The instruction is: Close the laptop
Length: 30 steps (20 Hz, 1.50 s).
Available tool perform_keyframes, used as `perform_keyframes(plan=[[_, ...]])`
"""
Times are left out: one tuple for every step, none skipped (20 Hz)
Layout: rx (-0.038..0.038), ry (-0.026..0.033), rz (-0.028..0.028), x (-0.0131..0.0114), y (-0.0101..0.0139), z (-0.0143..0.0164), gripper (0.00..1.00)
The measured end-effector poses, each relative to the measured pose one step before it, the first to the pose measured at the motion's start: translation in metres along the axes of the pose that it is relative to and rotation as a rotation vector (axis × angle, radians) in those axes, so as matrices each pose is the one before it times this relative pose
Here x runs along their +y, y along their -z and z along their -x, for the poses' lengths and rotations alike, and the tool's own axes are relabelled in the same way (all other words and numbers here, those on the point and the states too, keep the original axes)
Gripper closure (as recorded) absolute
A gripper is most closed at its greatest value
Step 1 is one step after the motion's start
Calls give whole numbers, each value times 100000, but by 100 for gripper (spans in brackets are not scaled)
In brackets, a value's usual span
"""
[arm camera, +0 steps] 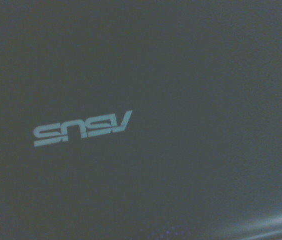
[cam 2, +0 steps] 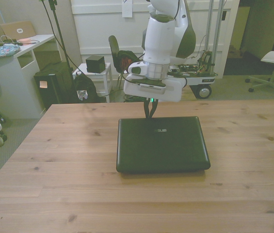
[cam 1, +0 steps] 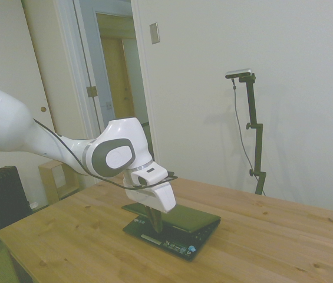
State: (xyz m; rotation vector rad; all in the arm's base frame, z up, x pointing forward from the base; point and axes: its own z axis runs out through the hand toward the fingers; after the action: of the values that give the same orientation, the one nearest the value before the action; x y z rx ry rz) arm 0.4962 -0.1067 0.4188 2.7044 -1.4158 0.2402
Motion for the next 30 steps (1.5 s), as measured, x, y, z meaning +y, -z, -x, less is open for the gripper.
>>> perform_keyframes(plan=[[351, 1504, -395, -305, 460, 368, 100], [311, 1448, -343, -449, 549, 576, 100], [241, 1402, -278, -444, 530, 591, 100], [28, 933, -373, -351, 556, 486, 100], [179, 385, -649, -261, 538, 263, 100], [274, -102, -525, -97, 523, -28, 100], [193, -435, -441, 12, 479, -217, 100], [293, -465, -528, 58, 396, -360, 100], [163, -560, -505, 116, 359, -427, 100], [-52, -634, -378, 157, 303, -464, 100], [151, -661, -338, 176, 308, -552, 100], [99, -549, -254, 199, 194, -593, 100], [-95, -422, -291, 217, 43, -622, 100], [-338, -223, -51, 217, -181, -621, 100], [-527, -164, 283, 220, -373, -580, 100], [-682, 188, 285, 151, -466, -510, 100], [-907, 323, -185, 44, -500, -472, 100], [-738, 458, -166, -53, -492, -354, 100], [-459, 592, 109, -155, -449, -319, 100], [-285, 418, 207, -214, -383, -275, 100], [-319, 91, 387, -214, -381, -199, 100], [-329, 54, 433, -201, -379, -170, 100], [-424, 67, 432, -161, -392, -90, 100], [-499, 24, 443, -112, -407, -51, 100], [-601, 91, 498, -94, -437, 24, 100], [-612, 203, 539, -108, -480, 76, 100], [-442, 256, 416, -122, -533, 87, 100], [-281, 254, 260, -124, -524, 83, 100], [-350, 204, 323, -88, -531, 84, 100], [-201, 109, 168, -46, -490, 61, 100]])
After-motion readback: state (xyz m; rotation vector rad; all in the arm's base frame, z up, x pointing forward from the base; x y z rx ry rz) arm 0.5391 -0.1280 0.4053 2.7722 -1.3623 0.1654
